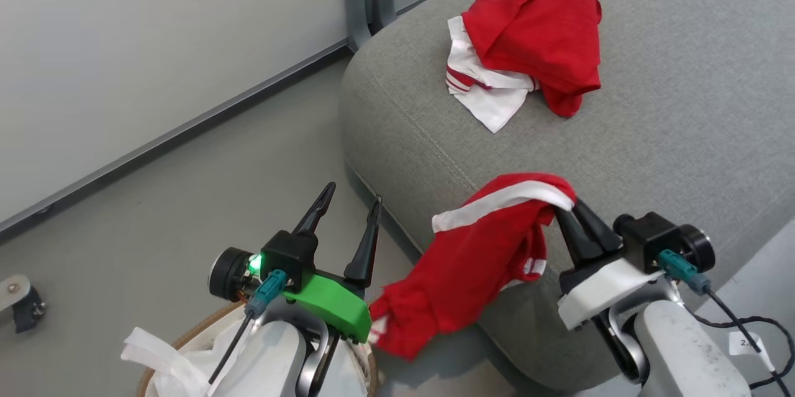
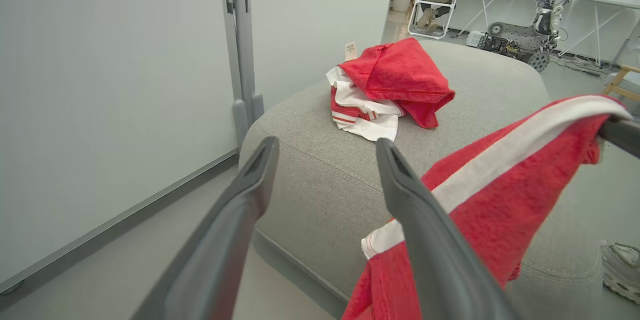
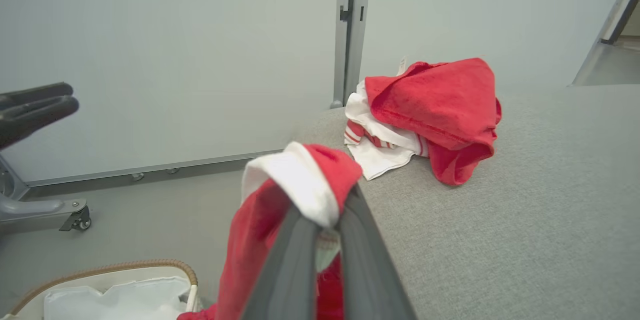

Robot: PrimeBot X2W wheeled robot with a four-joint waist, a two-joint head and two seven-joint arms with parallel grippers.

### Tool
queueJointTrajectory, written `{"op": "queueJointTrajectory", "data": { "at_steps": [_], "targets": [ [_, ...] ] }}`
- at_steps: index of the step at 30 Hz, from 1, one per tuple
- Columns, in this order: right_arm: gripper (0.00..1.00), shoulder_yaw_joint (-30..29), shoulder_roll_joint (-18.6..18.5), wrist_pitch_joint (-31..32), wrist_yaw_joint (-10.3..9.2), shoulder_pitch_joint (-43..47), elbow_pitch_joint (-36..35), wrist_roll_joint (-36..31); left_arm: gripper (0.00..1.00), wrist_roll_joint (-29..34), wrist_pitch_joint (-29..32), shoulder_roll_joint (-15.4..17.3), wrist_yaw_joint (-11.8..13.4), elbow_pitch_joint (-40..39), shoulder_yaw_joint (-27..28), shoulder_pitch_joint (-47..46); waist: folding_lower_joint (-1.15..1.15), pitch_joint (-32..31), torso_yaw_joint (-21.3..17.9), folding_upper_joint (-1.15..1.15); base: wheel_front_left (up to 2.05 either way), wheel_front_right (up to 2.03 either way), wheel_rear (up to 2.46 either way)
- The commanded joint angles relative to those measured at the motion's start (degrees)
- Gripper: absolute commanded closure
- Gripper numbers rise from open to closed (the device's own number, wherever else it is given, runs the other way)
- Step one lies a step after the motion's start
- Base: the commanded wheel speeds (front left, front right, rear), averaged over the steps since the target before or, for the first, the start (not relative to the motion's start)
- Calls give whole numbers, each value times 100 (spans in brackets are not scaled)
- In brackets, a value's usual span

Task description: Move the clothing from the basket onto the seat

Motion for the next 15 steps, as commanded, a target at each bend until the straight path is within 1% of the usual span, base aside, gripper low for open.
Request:
{"op": "queueJointTrajectory", "data": {
  "at_steps": [1, 4, 6, 11, 14, 15],
  "targets": [
    [100, -119, -49, -3, -8, -36, -162, -75, 0, -28, 3, 34, -41, 49, -42, -91, 0, 208, -207, 0, 0, 0, 0],
    [100, -349, -229, -3, -8, -298, -456, -147, 0, -27, 2, 34, -78, 115, -159, -165, 0, 353, -226, 0, 0, 0, 0],
    [100, -452, -451, -3, -8, -535, -620, -206, 0, -17, 2, 34, -92, 160, -224, -206, 0, 466, -231, 0, 0, 0, 0],
    [100, -604, -1212, -3, -8, -1552, -825, -311, 0, 100, 2, 34, -123, 168, -323, -320, 0, 802, -222, 0, 0, 0, 0],
    [100, -585, -1766, -2, -8, -2348, -796, -577, 0, 204, 2, 34, -135, 175, -272, -396, 0, 1026, -211, 0, 0, 0, 0],
    [100, -589, -1896, -2, -8, -2641, -710, -618, 0, 267, 2, 34, -142, 174, -242, -422, 0, 1106, -207, 0, 0, 0, 0]
  ]
}}
